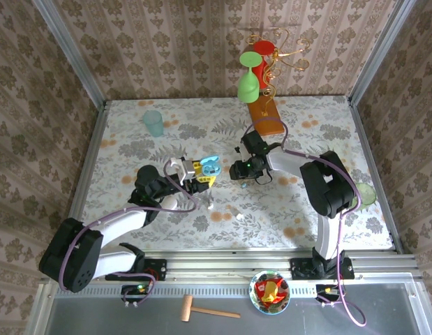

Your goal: Insert wireless bluetooth earbuds into charging case

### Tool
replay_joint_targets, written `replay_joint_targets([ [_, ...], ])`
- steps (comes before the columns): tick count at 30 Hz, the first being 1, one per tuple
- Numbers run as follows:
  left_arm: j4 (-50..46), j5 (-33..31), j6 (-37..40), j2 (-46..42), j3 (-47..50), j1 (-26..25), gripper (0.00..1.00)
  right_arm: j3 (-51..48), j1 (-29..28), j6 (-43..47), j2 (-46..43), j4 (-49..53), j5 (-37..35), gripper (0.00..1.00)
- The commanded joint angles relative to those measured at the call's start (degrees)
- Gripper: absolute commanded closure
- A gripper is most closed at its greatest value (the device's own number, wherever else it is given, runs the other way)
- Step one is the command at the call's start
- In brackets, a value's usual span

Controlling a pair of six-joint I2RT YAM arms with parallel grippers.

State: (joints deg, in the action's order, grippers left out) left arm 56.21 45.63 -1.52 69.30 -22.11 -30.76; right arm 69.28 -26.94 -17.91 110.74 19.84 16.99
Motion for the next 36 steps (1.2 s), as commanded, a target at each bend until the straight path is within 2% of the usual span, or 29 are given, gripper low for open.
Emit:
replay_joint_targets([
  [1, 2.07, 0.01, -0.86, -0.79, 0.14, -0.35, 0.79, -3.34, -0.13, 0.74, -1.37, 0.61, 2.61, 0.56],
  [12, 2.15, 0.43, -0.77, -0.14, -0.13, -0.49, 0.79, -13.26, -1.01, -1.59, -8.38, -2.06, 3.00, 0.57],
  [18, 2.86, 0.46, -0.86, 0.49, -0.44, -0.48, 0.79, -16.16, -1.75, -3.32, -12.13, -2.59, 3.79, 0.57],
  [22, 3.07, 0.45, -0.85, 1.05, -0.65, -0.53, 0.79, -18.37, -2.08, -3.94, -13.71, -6.02, 7.47, 0.56],
  [28, 4.57, 1.22, -1.95, 2.43, -1.36, -0.61, 0.79, -18.12, -2.07, -3.19, -14.63, -7.49, 7.75, 0.55],
  [33, 3.32, 0.87, -1.22, 1.16, -0.75, -0.61, 0.79, -18.42, -2.08, -0.52, -18.88, -7.20, 2.73, 0.51],
  [36, 2.82, 0.62, -0.60, 0.71, -0.57, -0.61, 0.79, -15.66, -1.91, 2.10, -16.70, -5.26, -0.61, 0.50],
])
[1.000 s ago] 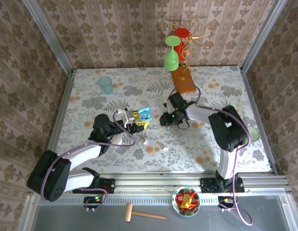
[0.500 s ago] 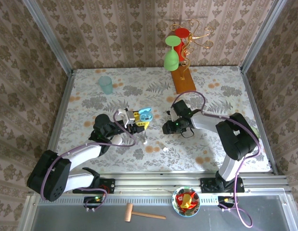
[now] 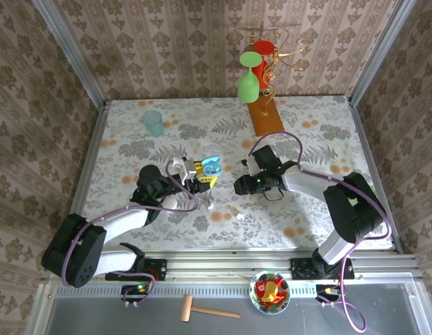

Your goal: Insert wireless bluetooth earbuds into charging case

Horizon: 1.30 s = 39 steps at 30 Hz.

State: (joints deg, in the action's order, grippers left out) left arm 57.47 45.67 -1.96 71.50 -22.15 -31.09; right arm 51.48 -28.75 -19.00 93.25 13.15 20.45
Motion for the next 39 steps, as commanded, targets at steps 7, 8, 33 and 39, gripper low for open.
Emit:
replay_joint_targets([
  [7, 1.55, 0.38, -0.32, -1.89, -0.26, -0.36, 0.79, 9.58, 0.19, 5.42, 9.95, 2.67, -3.03, 0.50],
  [8, 1.58, 0.37, -0.29, -2.06, -0.21, -0.33, 0.79, 10.21, 0.27, 5.91, 10.54, 2.86, -2.86, 0.50],
  [33, -0.57, 0.34, 0.79, -2.86, -0.38, -0.54, 0.79, 2.21, -0.37, 6.69, 2.45, 7.21, 1.70, 0.54],
  [39, -0.05, -2.79, 0.63, -3.96, 0.74, 0.64, 0.79, 4.55, -4.98, 2.40, -0.70, 12.85, -20.72, 0.54],
])
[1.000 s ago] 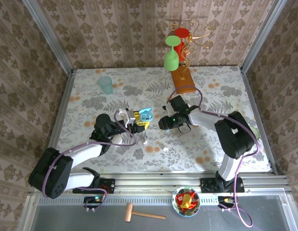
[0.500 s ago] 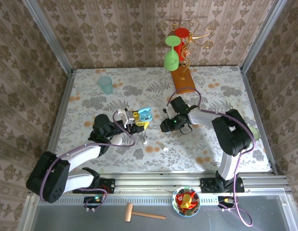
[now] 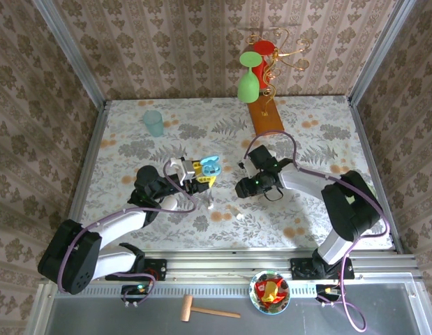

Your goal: Insert wireless bluetooth earbuds into charging case

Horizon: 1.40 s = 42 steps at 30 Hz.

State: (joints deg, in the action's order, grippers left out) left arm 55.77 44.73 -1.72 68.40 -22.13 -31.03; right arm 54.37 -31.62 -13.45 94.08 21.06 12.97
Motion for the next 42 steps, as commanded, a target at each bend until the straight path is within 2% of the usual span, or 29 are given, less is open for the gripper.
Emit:
replay_joint_targets([
  [1, 1.41, -2.95, 0.45, -1.22, 1.06, 1.18, 0.79, 2.71, -3.53, -4.17, -1.51, 6.22, -17.48, 0.55],
  [9, -1.57, -12.96, 1.23, -5.73, 4.15, 5.76, 0.79, 8.96, -12.40, -11.27, 1.86, 13.92, -39.13, 0.57],
  [16, -4.50, -15.50, 2.06, -8.97, 5.51, 8.16, 0.79, 15.74, -17.56, -13.68, 10.41, 19.58, -47.13, 0.61],
  [28, -4.07, -14.94, 1.72, -8.48, 5.61, 8.28, 0.79, 21.87, -21.15, -14.14, 19.36, 22.14, -48.67, 0.68],
  [42, -3.74, -14.67, 1.60, -8.28, 5.78, 8.26, 0.79, 23.98, -21.43, -13.40, 23.54, 22.80, -49.18, 0.71],
])
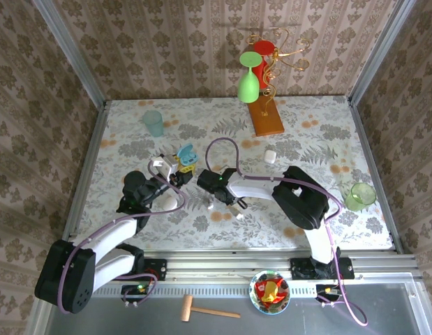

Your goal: Insert wireless bluetooth earbuds into charging case

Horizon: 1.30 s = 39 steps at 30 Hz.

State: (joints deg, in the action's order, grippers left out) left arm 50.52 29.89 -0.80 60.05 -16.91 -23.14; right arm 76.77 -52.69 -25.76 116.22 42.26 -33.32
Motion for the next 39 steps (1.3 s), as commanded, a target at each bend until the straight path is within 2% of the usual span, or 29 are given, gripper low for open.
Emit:
replay_joint_targets([
  [1, 1.51, 0.17, 0.55, 0.07, 0.56, 0.42, 0.79, 1.73, -0.33, -1.12, 1.62, 1.77, -3.05, 0.72],
  [17, 1.54, 0.52, 0.48, 0.07, 0.13, 0.45, 0.79, 2.21, 0.23, -0.11, 3.69, 3.12, -3.66, 0.77],
  [25, 1.59, 0.55, 0.45, 0.23, -0.03, 0.43, 0.79, 1.37, 0.95, 0.83, 1.98, 2.57, -2.91, 0.82],
  [33, 2.01, 1.44, 0.80, 1.13, -0.14, 0.30, 0.79, -3.19, 1.97, 1.90, -8.08, -3.47, 3.77, 0.83],
  [36, 3.19, 2.25, 1.59, 1.87, 0.08, -0.18, 0.79, -5.29, 3.28, 2.15, -13.64, -5.62, 8.52, 0.82],
  [39, 4.27, 2.45, 3.01, 2.85, 0.12, -1.66, 0.79, -7.71, 5.36, 1.62, -20.01, -9.02, 16.33, 0.82],
])
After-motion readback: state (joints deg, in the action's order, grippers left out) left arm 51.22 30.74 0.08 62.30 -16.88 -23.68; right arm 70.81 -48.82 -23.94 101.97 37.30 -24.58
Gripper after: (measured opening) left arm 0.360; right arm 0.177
